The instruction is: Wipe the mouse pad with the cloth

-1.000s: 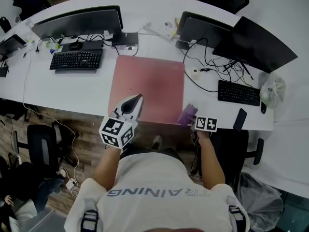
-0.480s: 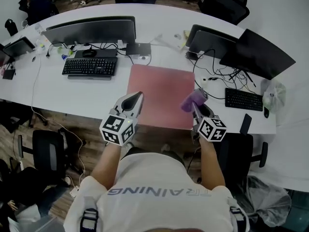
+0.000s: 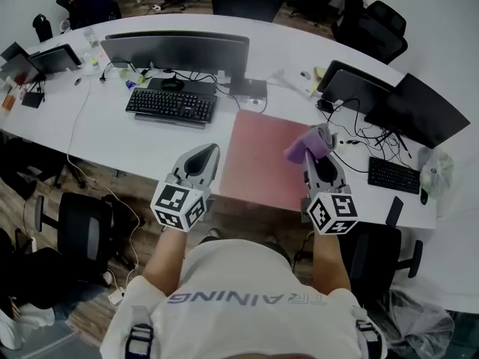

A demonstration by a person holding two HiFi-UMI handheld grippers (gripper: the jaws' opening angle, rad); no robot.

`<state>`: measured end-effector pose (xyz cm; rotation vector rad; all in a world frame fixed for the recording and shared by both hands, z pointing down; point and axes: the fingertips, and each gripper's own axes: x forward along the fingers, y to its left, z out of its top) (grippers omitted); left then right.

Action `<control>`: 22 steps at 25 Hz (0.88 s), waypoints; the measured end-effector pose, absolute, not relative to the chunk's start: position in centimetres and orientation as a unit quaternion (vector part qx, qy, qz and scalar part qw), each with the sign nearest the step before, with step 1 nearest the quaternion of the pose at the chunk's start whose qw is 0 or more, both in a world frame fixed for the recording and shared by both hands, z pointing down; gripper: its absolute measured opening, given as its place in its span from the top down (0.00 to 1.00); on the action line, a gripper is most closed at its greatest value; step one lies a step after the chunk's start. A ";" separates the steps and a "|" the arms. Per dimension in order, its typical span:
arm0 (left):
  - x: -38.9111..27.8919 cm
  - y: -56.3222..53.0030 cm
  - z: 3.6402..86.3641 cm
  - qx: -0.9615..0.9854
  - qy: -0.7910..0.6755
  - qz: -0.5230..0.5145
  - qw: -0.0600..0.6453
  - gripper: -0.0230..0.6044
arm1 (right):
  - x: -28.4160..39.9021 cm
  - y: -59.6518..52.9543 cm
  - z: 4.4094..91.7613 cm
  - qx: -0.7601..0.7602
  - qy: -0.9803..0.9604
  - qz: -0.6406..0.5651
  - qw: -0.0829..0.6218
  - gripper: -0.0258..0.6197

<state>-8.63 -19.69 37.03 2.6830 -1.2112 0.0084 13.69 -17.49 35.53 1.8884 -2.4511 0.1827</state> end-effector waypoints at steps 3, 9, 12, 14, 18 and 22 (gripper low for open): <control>-9.9 -19.7 36.6 0.907 -0.409 -0.004 0.096 0.91 | 12.4 -17.5 35.1 0.614 -0.788 0.038 0.029 0.80; -10.1 -19.8 36.6 0.912 -0.399 -0.008 0.096 0.91 | 12.1 -17.2 35.1 0.618 -0.784 0.041 0.034 0.80; -9.6 -19.8 36.8 0.914 -0.393 -0.009 0.099 0.91 | 12.4 -16.9 35.3 0.621 -0.782 0.043 0.038 0.80; -9.2 -19.7 36.8 0.916 -0.389 -0.010 0.099 0.91 | 12.7 -16.7 35.4 0.622 -0.781 0.043 0.041 0.80; -8.6 -19.5 36.8 0.917 -0.386 -0.010 0.101 0.91 | 13.3 -16.4 35.6 0.622 -0.780 0.045 0.046 0.80; -8.2 -19.1 36.9 0.917 -0.385 -0.010 0.102 0.91 | 13.5 -16.1 35.8 0.621 -0.781 0.047 0.050 0.80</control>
